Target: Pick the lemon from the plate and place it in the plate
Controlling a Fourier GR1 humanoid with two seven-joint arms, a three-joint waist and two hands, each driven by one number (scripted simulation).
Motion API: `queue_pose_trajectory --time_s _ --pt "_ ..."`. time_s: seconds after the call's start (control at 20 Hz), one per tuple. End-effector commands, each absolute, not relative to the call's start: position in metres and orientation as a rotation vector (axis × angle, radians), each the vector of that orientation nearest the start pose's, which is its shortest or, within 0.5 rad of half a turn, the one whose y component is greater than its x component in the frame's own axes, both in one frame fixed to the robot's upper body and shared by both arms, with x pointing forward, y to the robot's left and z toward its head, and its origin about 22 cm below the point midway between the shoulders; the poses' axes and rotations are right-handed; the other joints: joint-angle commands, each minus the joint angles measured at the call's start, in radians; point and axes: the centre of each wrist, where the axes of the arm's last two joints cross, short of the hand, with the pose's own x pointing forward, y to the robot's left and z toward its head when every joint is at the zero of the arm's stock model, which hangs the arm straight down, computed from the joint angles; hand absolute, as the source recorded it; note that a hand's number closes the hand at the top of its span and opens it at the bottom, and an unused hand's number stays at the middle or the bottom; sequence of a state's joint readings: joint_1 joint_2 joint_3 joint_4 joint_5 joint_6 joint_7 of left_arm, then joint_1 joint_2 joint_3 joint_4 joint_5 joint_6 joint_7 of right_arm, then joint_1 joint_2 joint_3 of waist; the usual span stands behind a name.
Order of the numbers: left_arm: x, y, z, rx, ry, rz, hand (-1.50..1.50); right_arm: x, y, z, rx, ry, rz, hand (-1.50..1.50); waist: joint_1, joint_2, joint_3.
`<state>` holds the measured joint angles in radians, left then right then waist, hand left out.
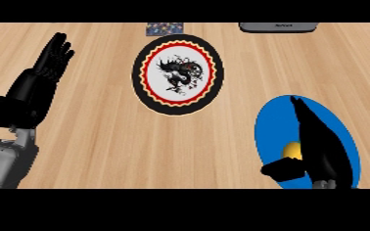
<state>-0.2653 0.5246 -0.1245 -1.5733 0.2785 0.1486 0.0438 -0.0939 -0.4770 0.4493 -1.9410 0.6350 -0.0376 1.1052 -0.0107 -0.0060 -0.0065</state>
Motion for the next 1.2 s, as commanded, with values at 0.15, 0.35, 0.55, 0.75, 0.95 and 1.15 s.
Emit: queue_pose_trajectory --time_s 0.15,0.35,0.55,0.75,0.95,1.15 --pt "0.290 0.284 0.097 0.147 -1.754 -0.244 0.00 0.217 -0.188 0.130 -0.928 -0.676 0.675 -1.50 0.015 0.003 0.003" --pt "0.298 0.290 0.086 0.158 -1.739 -0.228 0.00 0.224 -0.208 0.130 -0.969 -0.642 0.675 -1.50 0.003 0.007 0.004" --pt "0.293 0.278 0.099 0.139 -1.745 -0.230 0.00 0.229 -0.219 0.115 -1.006 -0.515 0.679 -1.50 0.008 0.005 0.004" --pt "0.296 0.293 0.098 0.147 -1.755 -0.227 0.00 0.225 -0.221 0.090 -0.977 -0.456 0.675 -1.50 0.006 0.007 0.004" --pt "0.287 0.282 0.093 0.141 -1.745 -0.209 0.00 0.231 -0.225 0.085 -0.974 -0.435 0.666 -1.50 0.014 0.005 0.005" --pt "0.301 0.284 0.104 0.164 -1.756 -0.225 0.00 0.220 -0.220 0.078 -0.931 -0.444 0.678 -1.50 0.006 0.006 0.006"
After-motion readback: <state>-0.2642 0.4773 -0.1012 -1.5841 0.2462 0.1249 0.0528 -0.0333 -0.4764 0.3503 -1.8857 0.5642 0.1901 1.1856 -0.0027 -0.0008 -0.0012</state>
